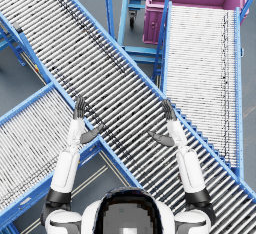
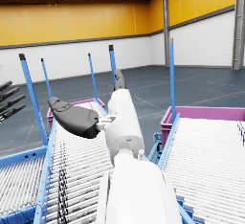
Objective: Pick up the oil and place it on the left assembly line, put the cola on the right, and keep Sprite still
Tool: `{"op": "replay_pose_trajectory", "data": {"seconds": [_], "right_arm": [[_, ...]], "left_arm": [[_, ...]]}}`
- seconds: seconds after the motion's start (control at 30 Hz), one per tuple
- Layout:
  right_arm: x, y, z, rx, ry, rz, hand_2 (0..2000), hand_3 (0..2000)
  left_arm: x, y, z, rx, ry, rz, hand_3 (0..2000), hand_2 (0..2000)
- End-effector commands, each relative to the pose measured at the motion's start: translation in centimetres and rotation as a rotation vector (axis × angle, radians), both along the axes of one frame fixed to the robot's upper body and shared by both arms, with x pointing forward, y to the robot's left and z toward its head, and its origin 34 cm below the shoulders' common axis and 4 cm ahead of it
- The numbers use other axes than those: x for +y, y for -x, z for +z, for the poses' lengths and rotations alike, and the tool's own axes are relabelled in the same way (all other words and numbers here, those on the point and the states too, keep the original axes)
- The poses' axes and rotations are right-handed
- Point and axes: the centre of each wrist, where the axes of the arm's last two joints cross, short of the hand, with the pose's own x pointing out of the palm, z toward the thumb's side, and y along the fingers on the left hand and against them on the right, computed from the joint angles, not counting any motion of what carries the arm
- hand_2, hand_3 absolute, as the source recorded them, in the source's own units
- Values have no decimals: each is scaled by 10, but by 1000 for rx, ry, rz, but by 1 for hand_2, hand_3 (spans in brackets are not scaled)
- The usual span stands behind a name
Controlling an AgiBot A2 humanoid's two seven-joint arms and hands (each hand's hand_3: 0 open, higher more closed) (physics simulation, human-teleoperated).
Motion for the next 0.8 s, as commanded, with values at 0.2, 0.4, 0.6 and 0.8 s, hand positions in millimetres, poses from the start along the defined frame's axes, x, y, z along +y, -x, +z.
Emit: {"op": "replay_pose_trajectory", "data": {"seconds": [0.2,0.4,0.6,0.8], "right_arm": [[0,0,0,0,0,0,0,0],[-4,-2,34,-178,-122,-100,0,0],[-23,2,68,-328,-199,-193,0,0],[-34,3,79,-423,-81,-330,0,0]], "left_arm": [[0,0,0,0,0,0,0,0],[16,-2,43,-253,62,18,0,0],[32,-2,72,-390,97,67,0,0],[40,-4,85,-468,-33,192,0,0]]}}
